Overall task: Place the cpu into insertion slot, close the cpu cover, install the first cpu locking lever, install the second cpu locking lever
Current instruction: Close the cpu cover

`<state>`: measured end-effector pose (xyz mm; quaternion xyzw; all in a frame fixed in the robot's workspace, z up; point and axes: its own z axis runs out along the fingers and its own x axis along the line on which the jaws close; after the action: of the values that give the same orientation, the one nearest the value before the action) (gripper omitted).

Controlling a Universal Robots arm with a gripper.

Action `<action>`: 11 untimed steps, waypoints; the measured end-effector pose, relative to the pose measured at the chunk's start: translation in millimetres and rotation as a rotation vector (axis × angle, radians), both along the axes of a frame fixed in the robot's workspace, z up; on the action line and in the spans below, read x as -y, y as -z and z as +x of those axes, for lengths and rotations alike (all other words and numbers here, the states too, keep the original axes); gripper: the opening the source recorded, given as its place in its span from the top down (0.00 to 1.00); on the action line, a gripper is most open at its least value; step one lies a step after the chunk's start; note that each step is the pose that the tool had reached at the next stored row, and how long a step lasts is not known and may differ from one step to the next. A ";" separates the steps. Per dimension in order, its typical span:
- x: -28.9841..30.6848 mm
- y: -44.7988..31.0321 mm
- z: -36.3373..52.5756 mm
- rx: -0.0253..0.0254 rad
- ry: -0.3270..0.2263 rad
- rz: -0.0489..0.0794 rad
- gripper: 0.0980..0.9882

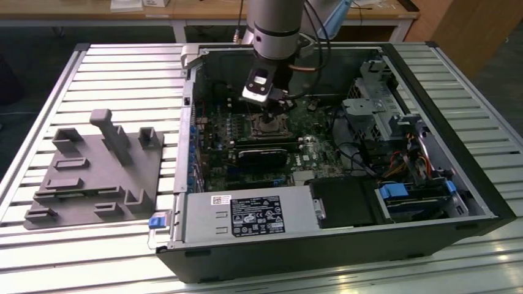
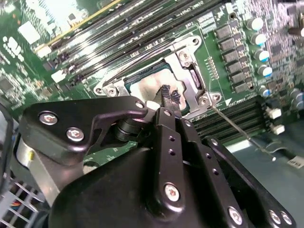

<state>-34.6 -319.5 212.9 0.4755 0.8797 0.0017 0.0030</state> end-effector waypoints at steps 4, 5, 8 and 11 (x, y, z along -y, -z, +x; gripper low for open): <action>0.0 0.3 0.0 0.0000 -0.072 0.000 0.99; 0.0 0.4 0.0 0.0000 -0.090 0.000 0.99; 0.0 0.6 0.0 0.0000 -0.145 0.000 0.99; 0.0 0.8 0.0 0.0000 -0.200 0.000 0.99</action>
<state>-34.7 -319.5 212.0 0.3855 0.9227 0.0020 0.0028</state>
